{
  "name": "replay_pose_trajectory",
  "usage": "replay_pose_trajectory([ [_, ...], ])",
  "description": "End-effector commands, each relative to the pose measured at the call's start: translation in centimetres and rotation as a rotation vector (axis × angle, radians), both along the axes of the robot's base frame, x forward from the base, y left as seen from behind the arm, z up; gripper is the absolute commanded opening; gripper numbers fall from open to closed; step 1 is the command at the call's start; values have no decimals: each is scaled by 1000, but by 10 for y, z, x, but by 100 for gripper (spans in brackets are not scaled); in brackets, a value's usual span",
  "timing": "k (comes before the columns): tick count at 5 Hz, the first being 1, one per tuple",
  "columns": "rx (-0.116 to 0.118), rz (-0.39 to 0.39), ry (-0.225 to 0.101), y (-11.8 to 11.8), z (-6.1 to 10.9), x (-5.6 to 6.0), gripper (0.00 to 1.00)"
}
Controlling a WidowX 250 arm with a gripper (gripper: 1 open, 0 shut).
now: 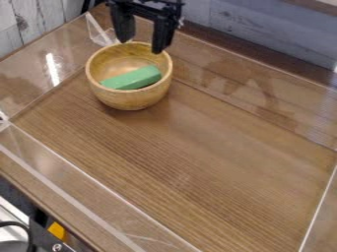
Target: Remove the green block from inside the brown bowl and put it on the table
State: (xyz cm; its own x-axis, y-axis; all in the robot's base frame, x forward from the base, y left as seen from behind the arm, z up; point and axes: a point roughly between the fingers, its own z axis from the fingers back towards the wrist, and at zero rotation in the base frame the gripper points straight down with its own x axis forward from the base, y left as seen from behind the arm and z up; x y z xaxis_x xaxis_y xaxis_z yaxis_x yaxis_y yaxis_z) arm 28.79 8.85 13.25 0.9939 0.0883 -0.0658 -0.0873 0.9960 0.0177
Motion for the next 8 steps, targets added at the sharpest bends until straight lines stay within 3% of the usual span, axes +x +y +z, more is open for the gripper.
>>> replay_pose_trajectory([
  [1, 18, 4, -51, 13, 8, 7, 100],
  [5, 25, 4, -38, 27, -13, 16, 100],
  [8, 25, -8, -56, 32, -19, 21, 100],
])
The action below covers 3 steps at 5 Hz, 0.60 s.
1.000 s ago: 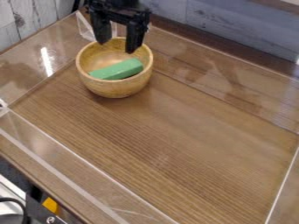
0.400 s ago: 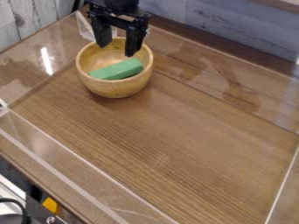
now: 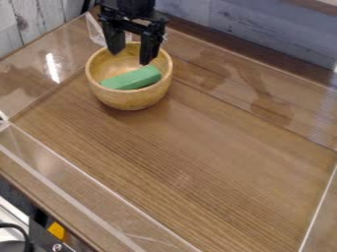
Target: Remove the green block from inside the brown bowl and put it on the table
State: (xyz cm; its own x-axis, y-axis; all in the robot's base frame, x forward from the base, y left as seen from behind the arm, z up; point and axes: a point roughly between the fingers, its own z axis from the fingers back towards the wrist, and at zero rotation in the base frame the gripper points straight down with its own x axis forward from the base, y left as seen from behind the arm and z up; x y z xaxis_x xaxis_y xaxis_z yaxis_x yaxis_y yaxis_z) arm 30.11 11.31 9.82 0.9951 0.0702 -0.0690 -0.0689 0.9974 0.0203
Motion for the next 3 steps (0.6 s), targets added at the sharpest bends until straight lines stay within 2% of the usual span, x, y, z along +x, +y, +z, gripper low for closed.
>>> replay_pose_trajectory([
  [1, 22, 6, -66, 7, 15, 9, 100],
  [3, 23, -2, -77, 8, 14, 11, 100],
])
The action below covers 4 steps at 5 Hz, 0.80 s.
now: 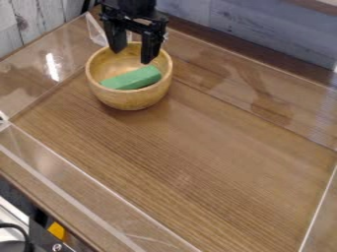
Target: Remove the green block from inside the brown bowl and put it on the table
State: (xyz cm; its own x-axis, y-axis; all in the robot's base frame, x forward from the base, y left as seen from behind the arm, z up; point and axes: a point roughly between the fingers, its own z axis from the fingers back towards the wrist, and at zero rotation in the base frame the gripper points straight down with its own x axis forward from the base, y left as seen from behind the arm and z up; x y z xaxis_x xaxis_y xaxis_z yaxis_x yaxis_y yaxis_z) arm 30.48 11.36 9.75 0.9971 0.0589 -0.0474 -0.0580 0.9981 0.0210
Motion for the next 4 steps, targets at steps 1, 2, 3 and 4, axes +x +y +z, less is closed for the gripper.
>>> replay_pose_trajectory([
  [1, 22, 7, -59, 8, 14, 7, 100],
  [2, 22, 5, -61, 8, 13, 8, 100],
  [3, 25, 3, -64, 9, 13, 8, 100],
  [4, 24, 10, -53, 12, 4, 10, 100],
])
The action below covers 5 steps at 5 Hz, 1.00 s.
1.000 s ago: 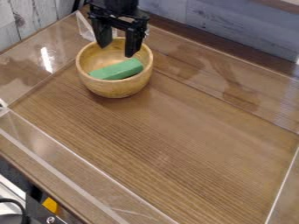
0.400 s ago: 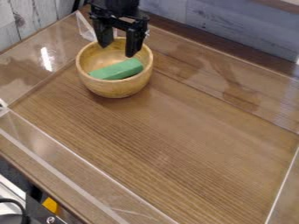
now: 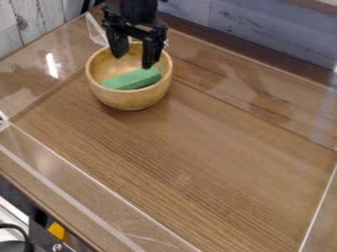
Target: Remove the green block from inside the brown bowl and put it on the table
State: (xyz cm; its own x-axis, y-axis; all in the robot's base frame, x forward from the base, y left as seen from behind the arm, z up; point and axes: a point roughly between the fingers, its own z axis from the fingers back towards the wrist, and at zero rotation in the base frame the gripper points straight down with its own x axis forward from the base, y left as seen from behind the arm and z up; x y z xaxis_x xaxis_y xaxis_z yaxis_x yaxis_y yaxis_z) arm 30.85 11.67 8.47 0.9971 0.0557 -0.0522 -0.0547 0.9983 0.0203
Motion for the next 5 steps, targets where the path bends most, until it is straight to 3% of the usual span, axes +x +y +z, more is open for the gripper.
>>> replay_pose_trajectory([
  [1, 23, 19, -47, 10, 9, 8, 100],
  [5, 14, 39, -19, 16, -19, 13, 100],
])
